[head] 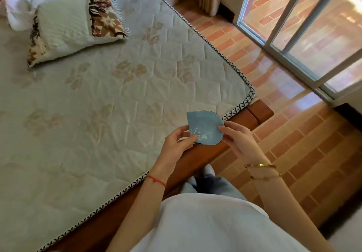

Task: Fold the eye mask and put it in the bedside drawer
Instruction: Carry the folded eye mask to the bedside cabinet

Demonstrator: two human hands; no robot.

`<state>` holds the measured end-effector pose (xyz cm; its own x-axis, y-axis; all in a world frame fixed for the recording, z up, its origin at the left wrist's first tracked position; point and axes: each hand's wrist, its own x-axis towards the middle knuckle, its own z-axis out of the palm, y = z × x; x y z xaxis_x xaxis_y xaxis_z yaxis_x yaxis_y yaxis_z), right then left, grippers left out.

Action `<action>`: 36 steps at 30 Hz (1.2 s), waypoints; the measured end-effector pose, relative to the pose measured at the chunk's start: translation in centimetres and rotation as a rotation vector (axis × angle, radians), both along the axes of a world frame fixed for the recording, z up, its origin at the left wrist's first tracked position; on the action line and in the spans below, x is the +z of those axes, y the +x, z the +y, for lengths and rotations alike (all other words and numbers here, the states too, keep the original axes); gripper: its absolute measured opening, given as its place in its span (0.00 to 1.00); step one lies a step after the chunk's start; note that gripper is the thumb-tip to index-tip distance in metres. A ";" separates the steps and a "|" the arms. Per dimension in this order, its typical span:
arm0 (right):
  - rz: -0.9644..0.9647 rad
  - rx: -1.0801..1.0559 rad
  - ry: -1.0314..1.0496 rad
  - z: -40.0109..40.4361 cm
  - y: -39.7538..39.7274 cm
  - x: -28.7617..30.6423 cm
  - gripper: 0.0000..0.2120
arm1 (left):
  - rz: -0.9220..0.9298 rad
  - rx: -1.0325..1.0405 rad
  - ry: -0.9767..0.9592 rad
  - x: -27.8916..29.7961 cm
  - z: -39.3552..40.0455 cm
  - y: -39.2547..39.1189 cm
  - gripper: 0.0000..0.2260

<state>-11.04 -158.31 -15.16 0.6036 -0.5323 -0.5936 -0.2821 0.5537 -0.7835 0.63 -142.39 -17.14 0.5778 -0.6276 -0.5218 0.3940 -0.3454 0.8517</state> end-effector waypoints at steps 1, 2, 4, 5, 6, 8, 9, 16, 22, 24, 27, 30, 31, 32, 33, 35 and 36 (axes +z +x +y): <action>-0.006 -0.037 0.001 -0.2 -1.0 0.3 0.14 | -0.007 -0.036 0.000 0.4 -0.6 -0.4 0.21; -0.013 -0.071 0.000 -0.4 -2.1 0.6 0.14 | -0.012 -0.072 -0.003 0.7 -1.3 -0.9 0.21; -0.019 -0.141 -0.014 -0.8 -4.4 1.1 0.12 | -0.018 -0.144 -0.013 1.4 -2.9 -2.0 0.21; -0.024 -0.179 -0.024 -1.0 -5.7 1.3 0.11 | -0.020 -0.181 -0.017 1.7 -3.9 -2.7 0.21; -0.033 -0.217 -0.033 -1.3 -6.9 1.5 0.11 | -0.021 -0.216 -0.022 2.0 -4.8 -3.4 0.21; -0.045 -0.290 -0.052 -2.0 -9.5 1.7 0.12 | -0.012 -0.289 -0.030 2.4 -6.8 -5.0 0.20; -0.043 -0.325 -0.060 -2.4 -10.9 1.8 0.13 | -0.008 -0.331 -0.034 2.5 -7.9 -5.9 0.20; -0.029 -0.496 -0.133 -7.3 -21.3 2.7 0.12 | 0.037 -0.549 -0.058 2.9 -17.0 -14.4 0.17; 0.013 -0.546 -0.224 -14.5 -30.4 3.5 0.11 | 0.061 -0.618 -0.084 3.8 -25.6 -23.1 0.18; 0.003 -0.554 -0.232 -16.8 -32.9 3.7 0.10 | 0.066 -0.624 -0.084 4.1 -28.2 -25.6 0.19; -0.011 -0.571 -0.231 -20.1 -35.6 4.1 0.06 | 0.080 -0.612 -0.082 4.5 -31.5 -28.5 0.18; -0.028 -0.594 -0.216 -23.1 -37.4 4.1 0.06 | 0.079 -0.592 -0.074 4.9 -34.5 -30.4 0.18; -0.038 -0.606 -0.204 -24.1 -37.8 4.1 0.06 | 0.076 -0.593 -0.073 4.9 -35.5 -30.8 0.18; -0.045 -0.617 -0.193 -25.1 -38.1 4.1 0.06 | 0.074 -0.595 -0.070 5.0 -36.5 -31.2 0.18; -0.051 -0.627 -0.182 -26.1 -38.4 4.0 0.06 | 0.075 -0.599 -0.064 4.9 -37.5 -31.4 0.18; -0.051 -0.640 -0.168 -28.2 -38.8 3.7 0.06 | 0.075 -0.612 -0.057 4.8 -39.8 -31.8 0.18; -0.045 -0.643 -0.166 -29.3 -39.0 3.6 0.06 | 0.071 -0.619 -0.059 4.6 -41.0 -31.9 0.17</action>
